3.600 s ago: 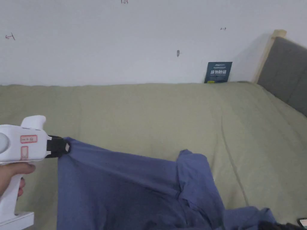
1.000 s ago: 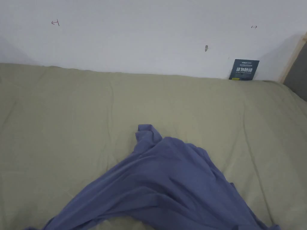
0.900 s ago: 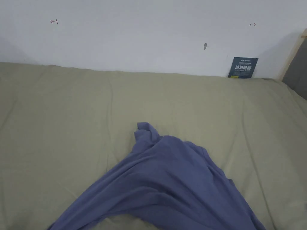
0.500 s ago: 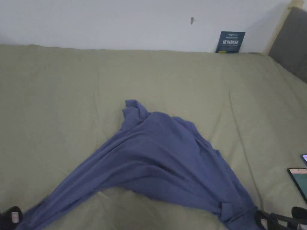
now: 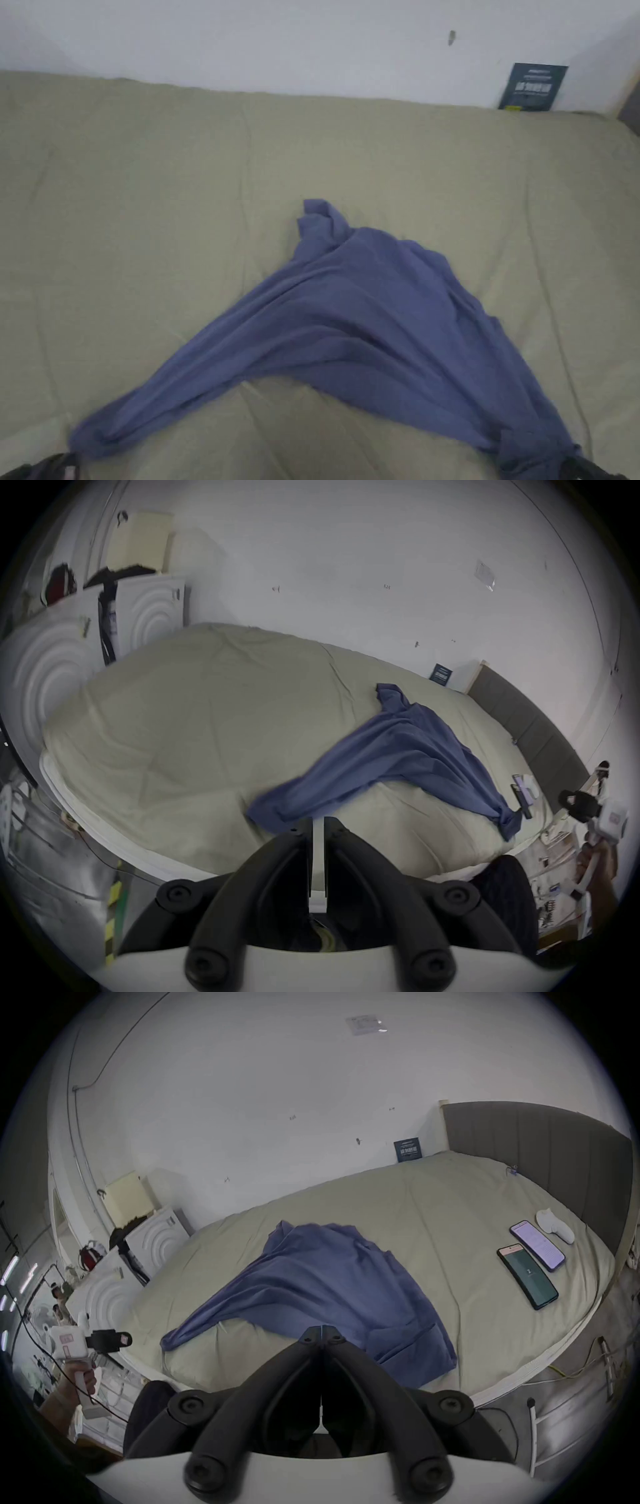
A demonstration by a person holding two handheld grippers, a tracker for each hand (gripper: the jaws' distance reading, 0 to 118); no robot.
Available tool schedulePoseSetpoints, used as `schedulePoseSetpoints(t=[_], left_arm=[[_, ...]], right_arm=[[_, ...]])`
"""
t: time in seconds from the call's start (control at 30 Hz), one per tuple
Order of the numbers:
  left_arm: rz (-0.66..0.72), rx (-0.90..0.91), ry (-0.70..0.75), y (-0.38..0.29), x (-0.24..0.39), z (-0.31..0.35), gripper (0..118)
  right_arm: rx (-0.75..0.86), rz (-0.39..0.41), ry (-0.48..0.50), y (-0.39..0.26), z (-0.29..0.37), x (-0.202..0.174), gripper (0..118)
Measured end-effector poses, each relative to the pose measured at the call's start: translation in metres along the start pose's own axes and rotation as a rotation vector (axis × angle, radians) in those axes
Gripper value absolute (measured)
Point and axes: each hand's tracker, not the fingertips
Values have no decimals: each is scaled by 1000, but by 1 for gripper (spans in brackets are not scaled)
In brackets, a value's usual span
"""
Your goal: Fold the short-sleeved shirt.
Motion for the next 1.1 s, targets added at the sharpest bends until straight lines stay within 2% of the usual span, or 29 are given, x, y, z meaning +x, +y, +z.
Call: schedulePoseSetpoints(t=[0.07, 0.23, 0.27, 0.3, 0.33, 0.37, 0.6, 0.73, 0.77, 0.8, 0.83, 0.9, 1.03, 1.1], left_arm=[[-34, -27, 36, -1, -5, -3, 8], [-66, -61, 86, -3, -42, -18, 8], [-59, -86, 73, -4, -50, -22, 17], [-57, -122, 77, -4, -54, -30, 61], [-63, -162, 100, -5, -61, -39, 99], [-70, -158, 109, -7, -66, -46, 118], [-79, -102, 37, 9, -75, -91, 118], [-168, -141, -21, 15, -70, -116, 115], [-180, -151, -54, 14, -71, -120, 112], [-183, -154, -73, 12, -72, -123, 103], [-192, -173, -74, 12, -72, -126, 91], [-201, -215, -65, 8, -72, -130, 58], [-140, -215, -140, 1, -78, -129, 48], [-173, -203, -114, -1, -76, -126, 44]], right_arm=[[-16, 29, 8, -4, -4, -4, 0], [-50, 9, 54, -10, -13, -8, 0], [-57, 9, 57, -10, -14, -9, 0], [-62, 8, 61, -11, -15, -10, 0], [-69, 7, 68, -12, -17, -13, 0], [-76, 5, 72, -12, -19, -14, 0], [-103, 11, 85, -12, -27, -22, 0], [-113, 18, 84, -11, -29, -25, 0], [-114, 16, 84, -11, -29, -25, 0], [-116, 14, 83, -11, -30, -25, 0], [-117, 10, 81, -11, -30, -24, 0], [-121, -2, 79, -11, -31, -24, 0], [-121, -16, 79, -12, -31, -23, 0], [-127, -17, 79, -12, -32, -23, 0]])
